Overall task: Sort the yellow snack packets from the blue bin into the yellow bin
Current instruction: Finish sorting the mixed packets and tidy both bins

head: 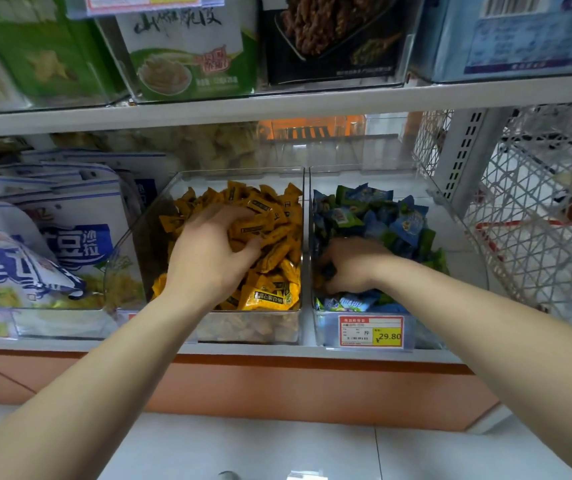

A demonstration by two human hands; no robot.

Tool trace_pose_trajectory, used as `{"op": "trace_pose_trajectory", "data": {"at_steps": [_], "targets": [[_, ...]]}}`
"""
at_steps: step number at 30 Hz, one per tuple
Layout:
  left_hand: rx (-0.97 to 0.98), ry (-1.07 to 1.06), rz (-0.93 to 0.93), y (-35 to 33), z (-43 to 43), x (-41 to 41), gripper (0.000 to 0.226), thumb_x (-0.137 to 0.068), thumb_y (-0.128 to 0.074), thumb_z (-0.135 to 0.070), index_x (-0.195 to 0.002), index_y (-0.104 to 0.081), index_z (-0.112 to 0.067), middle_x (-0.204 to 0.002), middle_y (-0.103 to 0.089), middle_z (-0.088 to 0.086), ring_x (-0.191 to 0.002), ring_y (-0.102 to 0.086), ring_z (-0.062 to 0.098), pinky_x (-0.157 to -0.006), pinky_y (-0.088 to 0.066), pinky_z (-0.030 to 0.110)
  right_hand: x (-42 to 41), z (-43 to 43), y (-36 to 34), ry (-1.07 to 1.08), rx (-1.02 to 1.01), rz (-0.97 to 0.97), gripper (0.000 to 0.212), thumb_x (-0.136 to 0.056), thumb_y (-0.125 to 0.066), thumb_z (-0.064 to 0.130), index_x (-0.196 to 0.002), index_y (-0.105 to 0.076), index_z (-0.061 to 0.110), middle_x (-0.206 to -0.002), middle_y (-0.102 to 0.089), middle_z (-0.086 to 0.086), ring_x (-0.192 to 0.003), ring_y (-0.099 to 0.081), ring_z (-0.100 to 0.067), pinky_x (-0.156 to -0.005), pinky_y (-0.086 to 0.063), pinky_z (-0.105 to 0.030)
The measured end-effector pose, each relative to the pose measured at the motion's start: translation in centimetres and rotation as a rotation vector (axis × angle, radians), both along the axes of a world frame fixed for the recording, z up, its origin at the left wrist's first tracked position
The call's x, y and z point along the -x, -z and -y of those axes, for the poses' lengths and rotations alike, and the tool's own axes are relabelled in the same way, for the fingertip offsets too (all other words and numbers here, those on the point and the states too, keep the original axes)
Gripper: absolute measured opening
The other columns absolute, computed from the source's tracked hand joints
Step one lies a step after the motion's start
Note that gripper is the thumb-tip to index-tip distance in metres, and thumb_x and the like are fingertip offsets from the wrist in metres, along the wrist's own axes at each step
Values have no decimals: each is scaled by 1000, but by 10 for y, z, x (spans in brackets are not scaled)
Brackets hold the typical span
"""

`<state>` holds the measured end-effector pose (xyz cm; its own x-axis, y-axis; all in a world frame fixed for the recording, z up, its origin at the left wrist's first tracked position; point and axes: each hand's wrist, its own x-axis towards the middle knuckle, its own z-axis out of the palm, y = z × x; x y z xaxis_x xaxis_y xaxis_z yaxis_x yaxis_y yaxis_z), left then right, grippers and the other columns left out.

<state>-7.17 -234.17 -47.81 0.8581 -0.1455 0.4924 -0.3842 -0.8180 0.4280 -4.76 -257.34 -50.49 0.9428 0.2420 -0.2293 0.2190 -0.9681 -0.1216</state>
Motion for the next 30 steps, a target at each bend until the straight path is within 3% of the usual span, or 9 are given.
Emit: {"op": "trace_pose_trajectory", "data": {"at_steps": [6, 9, 12, 15, 18, 21, 24, 27, 30], "targets": [[-12, 0, -22, -5, 4, 4, 42, -86, -70, -35, -127, -63, -27, -132, -60, -4, -126, -50, 19, -93, -39, 26, 4, 2, -2, -22, -92, 141, 11, -85, -68, 23, -96, -68, 24, -104, -62, 2, -94, -62, -20, -75, -56, -35], [37, 8, 43, -13, 12, 8, 38, -88, -68, -35, -125, -64, -26, -128, -61, -4, -124, -52, 21, -96, -44, 33, 15, 19, -21, 26, -459, 223, 13, -80, -76, 30, -92, -72, 26, -106, -60, 9, -104, -55, -11, -86, -47, -29], [132, 77, 44, -19, 27, 12, 37, -91, -65, -40, -125, -62, -26, -124, -64, -7, -117, -56, 13, -97, -49, 35, 28, 28, -45, 123, -918, 275, 12, -81, -78, 24, -89, -72, 29, -90, -72, 11, -89, -66, -9, -77, -49, -26], [207, 218, -29, -23, 46, 18, 49, -91, -65, -46, -133, -56, -23, -127, -64, -7, -117, -58, 9, -98, -49, 31, 40, 19, -54, 155, -1407, 126, 14, -86, -73, 8, -93, -71, 20, -88, -76, 0, -81, -72, -15, -71, -55, -26], [243, 348, 21, -25, 58, 20, 38, -95, -64, -35, -130, -59, -21, -119, -68, -9, -109, -63, 3, -92, -54, 31, 46, 10, -56, 135, -1631, -2, 16, -87, -70, 4, -101, -70, 12, -97, -75, -10, -90, -73, -24, -76, -57, -29], [104, 189, 119, -24, 44, 8, 33, -94, -62, -35, -127, -62, -30, -117, -69, -12, -106, -64, 5, -89, -54, 28, 44, 12, -55, 217, -1485, 83, 17, -88, -72, 14, -105, -68, 16, -102, -75, -9, -89, -73, -22, -73, -58, -31], [-129, -39, 74, -14, 20, -9, 41, -96, -56, -40, -137, -57, -34, -139, -59, -5, -128, -52, 22, -101, -42, 33, 40, 20, -43, 315, -1202, 179, 23, -87, -73, 24, -109, -67, 20, -99, -72, 0, -85, -71, -17, -71, -57, -27], [-372, 101, -113, 1, 14, -18, 52, -95, -44, -61, -146, -39, -48, -159, -32, -11, -148, -23, 22, -119, -24, 48, 39, 27, -25, 186, -822, 295, 26, -86, -71, 34, -110, -66, 25, -101, -67, 9, -93, -63, -9, -75, -48, -20], [-475, 113, -144, 7, 10, -23, 50, -90, -38, -74, -135, -48, -53, -154, -37, -16, -145, -26, 19, -114, -32, 48, 38, 33, -17, -2, -434, 363, 37, -87, -64, 48, -119, -64, 29, -115, -62, 5, -103, -58, -15, -84, -49, -31]]}}
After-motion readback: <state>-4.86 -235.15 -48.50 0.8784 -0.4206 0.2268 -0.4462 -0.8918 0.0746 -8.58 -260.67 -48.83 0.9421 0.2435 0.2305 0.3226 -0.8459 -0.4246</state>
